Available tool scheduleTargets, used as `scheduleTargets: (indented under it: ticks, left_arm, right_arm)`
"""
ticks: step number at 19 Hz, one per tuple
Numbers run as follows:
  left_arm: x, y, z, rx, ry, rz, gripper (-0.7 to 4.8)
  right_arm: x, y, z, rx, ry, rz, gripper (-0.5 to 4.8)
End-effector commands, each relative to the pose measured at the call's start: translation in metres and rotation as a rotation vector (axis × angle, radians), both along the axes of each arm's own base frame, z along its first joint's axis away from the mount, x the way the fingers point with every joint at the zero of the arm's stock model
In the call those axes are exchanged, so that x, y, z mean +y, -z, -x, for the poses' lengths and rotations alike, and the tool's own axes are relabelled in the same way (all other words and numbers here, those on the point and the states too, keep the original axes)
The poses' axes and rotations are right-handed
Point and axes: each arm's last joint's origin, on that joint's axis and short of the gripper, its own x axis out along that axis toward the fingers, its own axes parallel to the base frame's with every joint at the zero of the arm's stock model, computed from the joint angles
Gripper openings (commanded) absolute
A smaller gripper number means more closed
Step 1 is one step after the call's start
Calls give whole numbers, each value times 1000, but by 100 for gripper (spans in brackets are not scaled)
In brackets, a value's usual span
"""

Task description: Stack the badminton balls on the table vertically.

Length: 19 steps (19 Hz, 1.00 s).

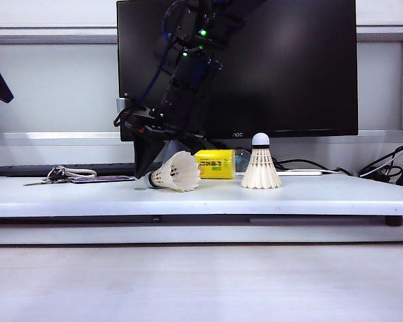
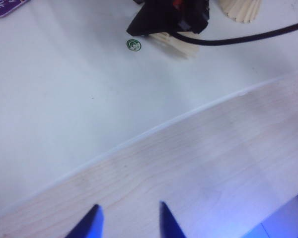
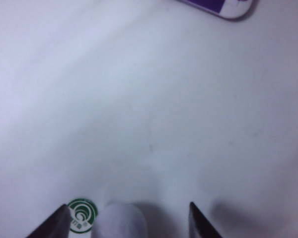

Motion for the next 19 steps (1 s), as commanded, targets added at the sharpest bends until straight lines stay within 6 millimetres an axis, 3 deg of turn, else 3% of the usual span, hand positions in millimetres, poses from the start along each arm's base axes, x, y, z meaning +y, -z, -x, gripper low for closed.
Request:
scheduleTargets:
  ticks: [1,19]
  left_arm:
    - [0,-2,0,-14,6,1,157]
    - [0,-2,0,-12,6,1,157]
  right_arm:
    - [1,-4,1,-6,-4,-6,256]
    - [-1,-1,3,17,-12,21,228]
